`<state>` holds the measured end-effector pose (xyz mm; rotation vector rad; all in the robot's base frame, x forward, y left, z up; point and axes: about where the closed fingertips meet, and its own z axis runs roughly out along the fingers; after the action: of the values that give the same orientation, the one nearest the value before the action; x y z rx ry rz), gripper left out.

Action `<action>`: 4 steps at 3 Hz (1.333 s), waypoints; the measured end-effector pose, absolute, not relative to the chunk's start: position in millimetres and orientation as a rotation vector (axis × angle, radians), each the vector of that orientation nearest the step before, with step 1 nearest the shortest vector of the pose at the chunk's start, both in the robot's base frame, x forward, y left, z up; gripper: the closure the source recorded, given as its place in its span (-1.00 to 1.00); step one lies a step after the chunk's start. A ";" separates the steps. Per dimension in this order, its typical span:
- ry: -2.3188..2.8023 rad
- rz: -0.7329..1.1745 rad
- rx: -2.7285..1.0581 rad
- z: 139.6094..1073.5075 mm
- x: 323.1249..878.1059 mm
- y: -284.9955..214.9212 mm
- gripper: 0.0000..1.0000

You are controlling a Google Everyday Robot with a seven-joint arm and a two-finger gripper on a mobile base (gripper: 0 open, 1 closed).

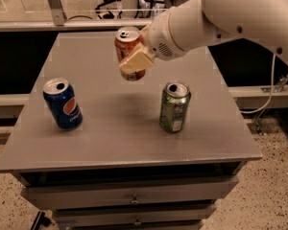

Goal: Pick coke can

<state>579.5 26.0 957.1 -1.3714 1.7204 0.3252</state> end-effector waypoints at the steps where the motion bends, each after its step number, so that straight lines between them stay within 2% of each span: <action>1: 1.679 0.334 -1.387 974.8 557.9 28.5 1.00; 4: 1.573 0.237 -1.339 1050.8 507.7 40.5 1.00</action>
Offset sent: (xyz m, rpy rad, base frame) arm -0.0603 0.0070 0.0609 0.0206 -0.0898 0.0444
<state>507.7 40.5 1050.8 -1.3391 1.5731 0.2373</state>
